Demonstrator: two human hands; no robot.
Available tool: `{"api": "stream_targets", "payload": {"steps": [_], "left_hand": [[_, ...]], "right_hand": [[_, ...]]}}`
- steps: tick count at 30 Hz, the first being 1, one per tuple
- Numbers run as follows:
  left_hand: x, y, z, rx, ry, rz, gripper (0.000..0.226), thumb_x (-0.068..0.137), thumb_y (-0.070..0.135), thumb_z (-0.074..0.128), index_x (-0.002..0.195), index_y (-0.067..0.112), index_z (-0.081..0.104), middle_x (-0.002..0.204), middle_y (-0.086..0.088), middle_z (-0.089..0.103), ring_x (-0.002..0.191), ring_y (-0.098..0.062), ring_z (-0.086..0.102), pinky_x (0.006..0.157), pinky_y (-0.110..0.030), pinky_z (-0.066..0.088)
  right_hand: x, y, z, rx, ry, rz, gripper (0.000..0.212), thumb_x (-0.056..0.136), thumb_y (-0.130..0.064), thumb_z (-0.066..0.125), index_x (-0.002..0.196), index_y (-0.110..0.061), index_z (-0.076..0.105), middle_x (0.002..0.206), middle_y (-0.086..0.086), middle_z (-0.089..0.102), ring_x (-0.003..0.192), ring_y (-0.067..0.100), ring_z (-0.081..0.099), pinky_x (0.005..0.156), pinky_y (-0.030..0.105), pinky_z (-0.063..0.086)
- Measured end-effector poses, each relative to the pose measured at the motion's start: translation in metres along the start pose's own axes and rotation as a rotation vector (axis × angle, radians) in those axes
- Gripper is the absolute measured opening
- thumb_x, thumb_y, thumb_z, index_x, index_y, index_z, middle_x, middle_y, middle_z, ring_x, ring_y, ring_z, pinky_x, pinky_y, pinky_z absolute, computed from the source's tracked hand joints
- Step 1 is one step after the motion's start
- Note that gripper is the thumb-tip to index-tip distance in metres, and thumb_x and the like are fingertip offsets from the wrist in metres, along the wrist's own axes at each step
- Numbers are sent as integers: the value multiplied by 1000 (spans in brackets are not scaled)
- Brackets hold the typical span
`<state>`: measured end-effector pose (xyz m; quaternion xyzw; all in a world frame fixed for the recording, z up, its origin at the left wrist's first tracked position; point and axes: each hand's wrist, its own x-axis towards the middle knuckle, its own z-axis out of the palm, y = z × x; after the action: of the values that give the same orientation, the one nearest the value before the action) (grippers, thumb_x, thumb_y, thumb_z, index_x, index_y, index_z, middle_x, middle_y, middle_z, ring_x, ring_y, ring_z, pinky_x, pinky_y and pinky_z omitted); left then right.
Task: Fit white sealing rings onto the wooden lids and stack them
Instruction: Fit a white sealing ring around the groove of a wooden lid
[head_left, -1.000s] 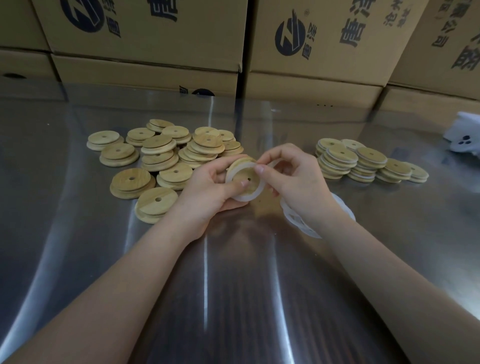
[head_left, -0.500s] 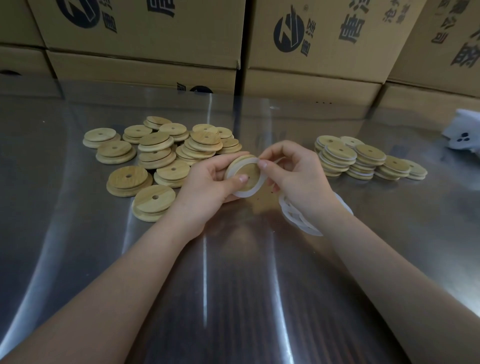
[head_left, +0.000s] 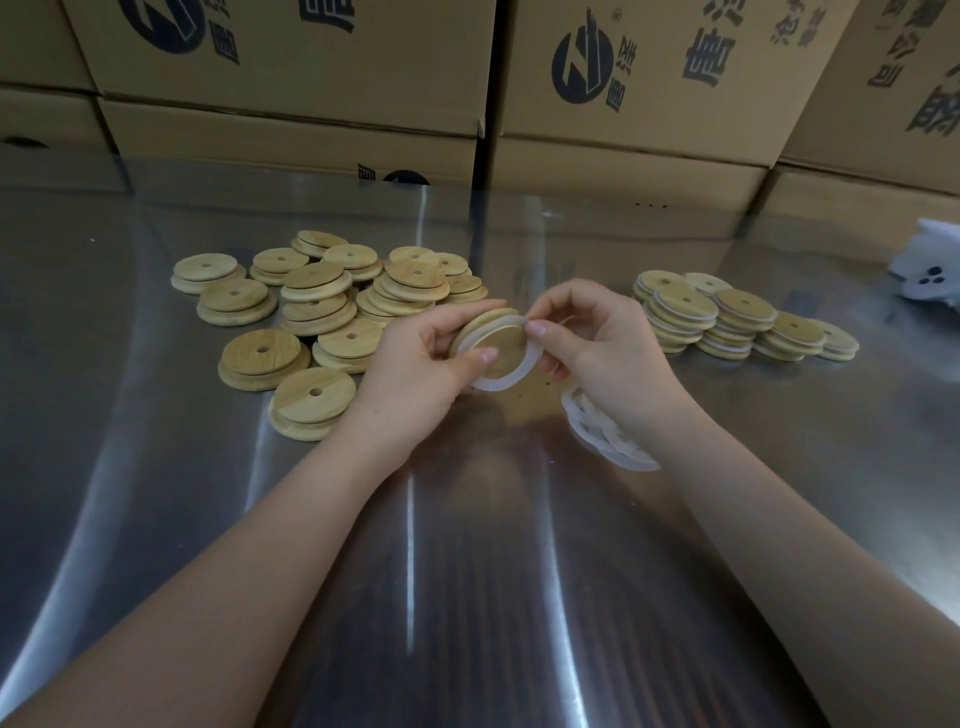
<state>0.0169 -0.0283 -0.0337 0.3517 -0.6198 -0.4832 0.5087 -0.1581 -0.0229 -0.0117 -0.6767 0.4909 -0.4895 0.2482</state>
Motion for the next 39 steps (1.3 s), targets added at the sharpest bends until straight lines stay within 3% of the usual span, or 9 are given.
{"api": "stream_targets", "payload": {"steps": [7, 15, 21, 26, 30, 36, 39], "left_hand": [[-2, 5, 1, 126, 18, 137, 46, 87, -10, 62, 125, 15, 63, 116, 0, 70, 109, -5, 65, 96, -22, 50], [-2, 4, 1, 192, 66, 130, 39, 85, -2, 68, 116, 22, 68, 111, 5, 71, 107, -7, 65, 97, -34, 52], [-1, 5, 1, 142, 114, 70, 27, 81, 6, 75, 102, 22, 74, 105, 3, 72, 101, -7, 66, 91, -27, 53], [-2, 8, 0, 44, 174, 62, 27, 81, 6, 74, 94, 29, 74, 94, 10, 74, 94, -4, 67, 83, -19, 54], [-2, 9, 0, 5, 211, 59, 30, 81, 3, 74, 90, 31, 71, 88, 14, 74, 90, -2, 68, 79, -17, 52], [-3, 10, 3, 133, 211, 97, 30, 78, -2, 75, 88, 25, 66, 86, 13, 71, 89, 0, 67, 80, -17, 52], [-3, 12, 5, 236, 212, 125, 29, 78, 0, 76, 93, 23, 67, 91, 14, 68, 88, 5, 63, 80, -10, 48]], "right_hand": [[1, 2, -2, 18, -18, -5, 27, 88, -7, 66, 74, -30, 64, 64, -10, 62, 55, 10, 56, 55, 26, 47], [-1, 3, 0, -33, -29, -71, 22, 86, -6, 69, 77, -25, 68, 68, -8, 63, 59, 13, 56, 60, 34, 50], [-4, -3, 7, -71, -29, -160, 27, 85, -7, 71, 78, -33, 66, 72, -20, 64, 64, 3, 57, 65, 23, 46], [-5, -1, 11, -12, 20, -108, 17, 82, -10, 75, 82, -24, 65, 76, -6, 66, 64, 16, 56, 63, 30, 49], [-5, 1, 12, -11, 40, -69, 17, 82, -11, 75, 80, -23, 64, 77, -5, 66, 66, 23, 60, 64, 30, 50], [-5, 4, 12, -78, 76, -134, 16, 82, -6, 71, 78, -21, 65, 75, -10, 64, 70, 23, 63, 65, 32, 51], [-6, 4, 14, -143, 76, -205, 15, 81, -7, 72, 78, -20, 66, 75, -12, 63, 65, 15, 60, 62, 22, 45]]}}
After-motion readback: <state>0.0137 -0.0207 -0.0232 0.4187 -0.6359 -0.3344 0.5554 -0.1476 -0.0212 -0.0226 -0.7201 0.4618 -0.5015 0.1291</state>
